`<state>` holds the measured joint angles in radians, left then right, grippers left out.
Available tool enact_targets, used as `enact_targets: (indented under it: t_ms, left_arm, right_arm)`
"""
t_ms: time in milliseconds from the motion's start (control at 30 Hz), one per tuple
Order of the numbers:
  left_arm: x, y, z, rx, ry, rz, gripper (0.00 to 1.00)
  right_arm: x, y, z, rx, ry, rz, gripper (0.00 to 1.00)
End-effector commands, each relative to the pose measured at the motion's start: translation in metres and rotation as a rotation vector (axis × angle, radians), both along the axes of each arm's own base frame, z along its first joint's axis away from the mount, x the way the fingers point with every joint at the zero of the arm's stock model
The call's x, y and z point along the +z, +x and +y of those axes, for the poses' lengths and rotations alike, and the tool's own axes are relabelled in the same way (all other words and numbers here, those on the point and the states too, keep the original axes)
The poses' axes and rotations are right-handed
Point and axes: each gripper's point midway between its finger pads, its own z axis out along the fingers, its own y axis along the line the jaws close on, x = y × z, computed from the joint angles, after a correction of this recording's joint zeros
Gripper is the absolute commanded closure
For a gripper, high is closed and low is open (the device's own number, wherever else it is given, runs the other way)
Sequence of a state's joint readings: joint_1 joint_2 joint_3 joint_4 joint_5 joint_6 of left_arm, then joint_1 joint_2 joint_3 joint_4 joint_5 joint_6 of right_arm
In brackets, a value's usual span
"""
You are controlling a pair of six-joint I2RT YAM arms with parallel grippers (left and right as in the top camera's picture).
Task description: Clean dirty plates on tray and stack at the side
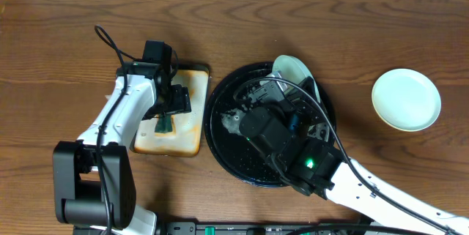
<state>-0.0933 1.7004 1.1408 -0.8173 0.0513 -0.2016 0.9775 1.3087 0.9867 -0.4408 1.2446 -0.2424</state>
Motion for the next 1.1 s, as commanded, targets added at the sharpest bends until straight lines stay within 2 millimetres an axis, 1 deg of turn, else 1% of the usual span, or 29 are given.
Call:
enact_targets:
  t_ms: [0, 33, 67, 133, 200, 233, 267, 333, 367, 400, 433, 467, 533, 567, 667, 700, 733, 767, 833, 933, 1000, 1067]
  left_arm:
    - [-0.002, -0.003, 0.001, -0.007, 0.0, 0.01, 0.17]
    - [-0.002, -0.003, 0.001, -0.007, 0.0, 0.01, 0.17]
    - [-0.002, -0.003, 0.001, -0.007, 0.0, 0.01, 0.17]
    - [-0.002, -0.003, 0.001, -0.007, 0.0, 0.01, 0.17]
    - [-0.002, -0.003, 0.001, -0.007, 0.001, 0.01, 0.16]
    - [-0.002, -0.003, 0.001, -0.007, 0.0, 0.01, 0.17]
    - [-0.002, -0.003, 0.001, -0.007, 0.0, 0.01, 0.16]
    - [-0.002, -0.003, 0.001, -0.007, 0.0, 0.01, 0.17]
    - [-0.002, -0.003, 0.001, -0.007, 0.0, 0.01, 0.17]
    - [-0.002, -0.003, 0.001, -0.007, 0.0, 0.01, 0.17]
    - [-0.002, -0.003, 0.001, -0.007, 0.0, 0.01, 0.17]
    - [-0.002, -0.003, 0.001, -0.007, 0.0, 0.01, 0.17]
    - [-0.002, -0.003, 0.001, -0.007, 0.0, 0.01, 0.17]
    - [-0.002, -0.003, 0.001, -0.007, 0.0, 0.01, 0.17]
    - [-0.002, -0.003, 0.001, -0.007, 0.0, 0.01, 0.17]
    - [-0.002, -0.003, 0.001, -0.007, 0.0, 0.01, 0.17]
    - [-0.002, -0.003, 0.001, -0.007, 0.0, 0.01, 0.17]
    - [-0.002, -0.003, 0.001, -0.007, 0.0, 0.01, 0.17]
    - [-0.002, -0.003, 0.001, -0.007, 0.0, 0.01, 0.17]
    - [-0.002, -0.003, 0.001, -0.007, 0.0, 0.01, 0.16]
    - [-0.002, -0.003, 0.001, -0.007, 0.0, 0.01, 0.17]
    - [-0.002, -0.003, 0.001, -0.007, 0.0, 0.01, 0.17]
  right_arm:
    - [0.021, -0.001, -0.018, -0.098, 0.015, -0.089, 0.99]
    - [0.022, 0.001, -0.022, -0.121, 0.038, -0.107, 0.99]
    - [0.018, 0.003, -0.02, -0.102, 0.064, -0.089, 0.99]
    - [0.006, 0.003, -0.004, -0.019, 0.086, -0.022, 0.99]
    - [0.01, 0.002, -0.008, -0.042, 0.071, -0.045, 0.99]
    - [0.012, 0.002, -0.012, -0.067, 0.08, -0.063, 0.99]
    - [0.011, 0.003, -0.013, -0.069, 0.098, -0.064, 0.99]
    - [0.002, 0.004, -0.005, -0.023, 0.122, -0.018, 0.99]
    - [0.002, 0.003, -0.006, -0.025, 0.112, -0.014, 0.99]
    - [0.004, 0.004, -0.012, -0.052, 0.103, -0.028, 0.99]
    - [0.006, 0.005, -0.019, -0.089, 0.12, -0.054, 0.99]
    - [0.004, 0.008, -0.021, -0.096, 0.158, -0.052, 0.99]
    - [-0.01, 0.009, -0.006, -0.016, 0.2, 0.029, 0.99]
    - [-0.014, 0.007, -0.003, 0.003, 0.189, 0.052, 0.99]
    - [-0.005, 0.008, -0.025, -0.093, 0.142, -0.006, 0.99]
    - [-0.004, 0.009, -0.029, -0.105, 0.144, -0.01, 0.99]
    - [-0.006, 0.01, -0.028, -0.1, 0.151, -0.003, 0.99]
    - [-0.009, 0.009, -0.023, -0.076, 0.155, 0.017, 0.99]
    - [-0.01, 0.006, -0.019, -0.051, 0.104, 0.037, 0.99]
    - [-0.001, 0.006, -0.032, -0.114, 0.074, -0.011, 0.99]
    - [-0.004, 0.007, -0.026, -0.084, 0.091, 0.01, 0.99]
    - [-0.004, 0.004, -0.02, -0.056, 0.053, 0.023, 0.99]
